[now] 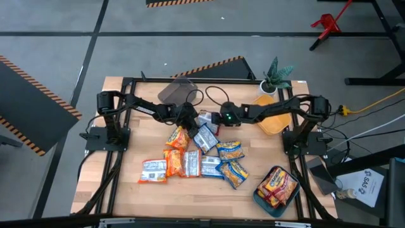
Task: Sort Maruchan noodles
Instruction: Put the red noodle pack into the blue bin
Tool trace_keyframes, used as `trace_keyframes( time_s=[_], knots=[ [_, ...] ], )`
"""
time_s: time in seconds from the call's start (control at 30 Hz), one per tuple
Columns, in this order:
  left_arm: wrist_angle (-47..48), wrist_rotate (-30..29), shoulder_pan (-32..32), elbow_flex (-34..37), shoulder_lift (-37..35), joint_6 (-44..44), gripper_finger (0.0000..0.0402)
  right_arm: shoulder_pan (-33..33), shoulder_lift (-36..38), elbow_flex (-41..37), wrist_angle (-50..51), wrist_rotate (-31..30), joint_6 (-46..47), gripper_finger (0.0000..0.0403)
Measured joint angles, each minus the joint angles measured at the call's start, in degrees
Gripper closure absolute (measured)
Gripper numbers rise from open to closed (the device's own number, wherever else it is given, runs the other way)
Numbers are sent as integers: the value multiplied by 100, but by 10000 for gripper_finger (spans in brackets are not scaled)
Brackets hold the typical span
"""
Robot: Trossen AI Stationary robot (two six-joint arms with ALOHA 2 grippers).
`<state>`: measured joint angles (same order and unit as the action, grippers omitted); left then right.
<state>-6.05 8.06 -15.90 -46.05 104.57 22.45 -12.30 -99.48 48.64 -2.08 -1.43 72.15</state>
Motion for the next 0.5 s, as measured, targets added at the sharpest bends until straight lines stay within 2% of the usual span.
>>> trace_keyframes(
  time_s=[0.2, 0.33, 0.5],
  knots=[
    [20, 4, 0, 7, 4, -8, 401, 3, 321, -12, 167, 494, -36, 160],
    [16, 43, 0, 7, 6, 1, 401, 109, 700, 0, 857, 77, -37, 160],
    [29, 78, -57, 10, 7, 82, 401, 150, 528, -6, 1104, -64, -72, 160]
  ],
)
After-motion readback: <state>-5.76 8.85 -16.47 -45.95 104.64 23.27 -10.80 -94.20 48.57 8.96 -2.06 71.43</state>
